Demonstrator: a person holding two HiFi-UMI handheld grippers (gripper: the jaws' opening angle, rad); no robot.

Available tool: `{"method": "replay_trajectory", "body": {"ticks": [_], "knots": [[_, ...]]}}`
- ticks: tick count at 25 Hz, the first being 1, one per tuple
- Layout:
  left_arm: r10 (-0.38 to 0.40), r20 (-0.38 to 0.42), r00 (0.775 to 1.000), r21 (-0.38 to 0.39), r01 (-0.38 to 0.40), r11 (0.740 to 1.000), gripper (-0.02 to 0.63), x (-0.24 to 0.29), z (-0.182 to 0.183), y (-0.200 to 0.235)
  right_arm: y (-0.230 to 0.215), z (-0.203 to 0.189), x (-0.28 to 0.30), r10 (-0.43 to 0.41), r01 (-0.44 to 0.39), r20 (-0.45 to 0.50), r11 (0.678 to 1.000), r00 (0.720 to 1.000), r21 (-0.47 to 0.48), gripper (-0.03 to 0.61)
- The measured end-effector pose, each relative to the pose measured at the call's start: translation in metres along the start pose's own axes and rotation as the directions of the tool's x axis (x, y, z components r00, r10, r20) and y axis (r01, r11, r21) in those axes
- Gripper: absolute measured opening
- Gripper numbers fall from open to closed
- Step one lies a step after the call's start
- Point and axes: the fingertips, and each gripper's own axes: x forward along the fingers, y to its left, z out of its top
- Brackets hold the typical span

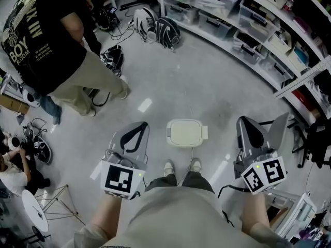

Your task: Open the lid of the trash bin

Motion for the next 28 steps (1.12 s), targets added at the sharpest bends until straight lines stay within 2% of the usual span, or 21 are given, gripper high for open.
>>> {"method": "replay_trajectory", "body": {"ticks": [5, 8, 11, 18, 28], "knots": [[0.021, -0.051, 0.998, -0.037, -0.023, 0.999, 0.003, 0.026, -0.018, 0.006, -0.024, -0.028, 0.019, 0.019, -0.017, -0.056, 0.999, 0.998, 0.035, 0.003], [0.047, -0.064, 0.997, 0.009, -0.047, 0.999, 0.003, 0.047, -0.029, 0.011, -0.051, -0.054, 0.032, -0.007, 0.016, -0.072, 0.992, 0.997, 0.125, 0.003], [0.051, -0.098, 0.994, 0.005, -0.051, 0.999, 0.003, 0.07, -0.053, 0.013, -0.068, -0.089, 0.053, -0.009, 0.03, -0.115, 0.983, 0.993, 0.183, 0.003], [0.01, -0.188, 0.982, -0.047, -0.019, 0.999, 0.003, 0.141, -0.147, 0.007, -0.1, -0.191, 0.096, 0.017, 0.03, -0.252, 0.983, 0.968, 0.182, 0.003], [-0.077, -0.317, 0.945, -0.128, 0.037, 0.991, 0.003, 0.21, -0.298, -0.021, -0.129, -0.351, 0.131, 0.029, 0.048, -0.399, 0.982, 0.917, 0.182, 0.003]]}}
